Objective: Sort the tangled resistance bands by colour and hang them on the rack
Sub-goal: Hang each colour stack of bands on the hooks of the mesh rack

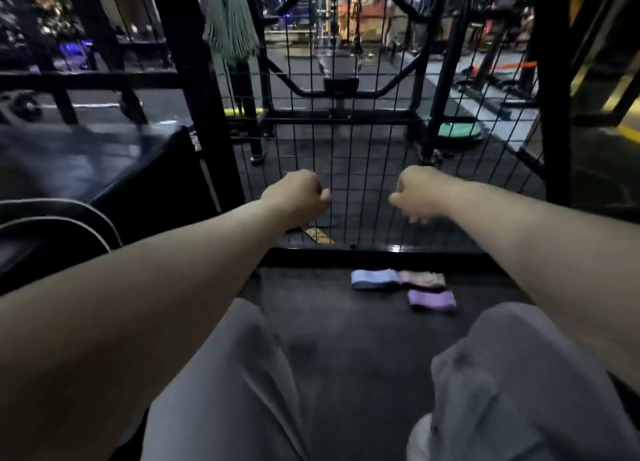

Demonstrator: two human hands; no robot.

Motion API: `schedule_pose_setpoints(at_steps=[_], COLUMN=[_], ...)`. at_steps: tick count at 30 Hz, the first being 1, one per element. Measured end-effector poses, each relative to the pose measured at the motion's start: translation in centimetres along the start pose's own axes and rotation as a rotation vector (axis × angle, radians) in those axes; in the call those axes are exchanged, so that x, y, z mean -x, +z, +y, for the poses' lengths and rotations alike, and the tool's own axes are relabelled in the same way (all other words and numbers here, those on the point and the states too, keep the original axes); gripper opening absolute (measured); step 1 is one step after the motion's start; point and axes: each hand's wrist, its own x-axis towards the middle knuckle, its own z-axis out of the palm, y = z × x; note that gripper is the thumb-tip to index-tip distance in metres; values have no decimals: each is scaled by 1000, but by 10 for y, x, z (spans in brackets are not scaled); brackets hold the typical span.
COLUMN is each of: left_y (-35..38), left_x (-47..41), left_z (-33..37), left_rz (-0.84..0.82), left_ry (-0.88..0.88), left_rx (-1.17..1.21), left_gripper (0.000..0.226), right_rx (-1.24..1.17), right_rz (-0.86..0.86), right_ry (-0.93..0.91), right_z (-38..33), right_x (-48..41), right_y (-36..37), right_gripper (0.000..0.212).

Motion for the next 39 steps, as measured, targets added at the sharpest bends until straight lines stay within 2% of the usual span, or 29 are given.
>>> schedule_pose_setpoints(at_steps=[3,6,11,20,28,33,39], left_y=[22,41,78,162,232,263,311], left_x=[-5,-16,-43,-111,-175,-213,-243], left_z=[4,10,16,10,-2,-14,-32], left_rz=[-27,-43,-151,-261,-383,-383,-507], left_ry=[7,-7,-19,-5,-23,15,40], left_rx=[5,4,19,12,28,-24,-64], left_gripper=[43,40,41,37,29,30,29], right_rx=[-20,21,34,30,225,290,344], right_rz=[-37,-63,-100,-270,-338,-326,-451], right_ry=[5,17,56,147,65,8,-79], right_z=[16,28,52,103,130,150,159], right_x=[-5,-19,-58,-138,-218,-262,-300], right_y=[16,27,46,96,142,159,198], right_gripper=[26,29,27,21,25,29,23])
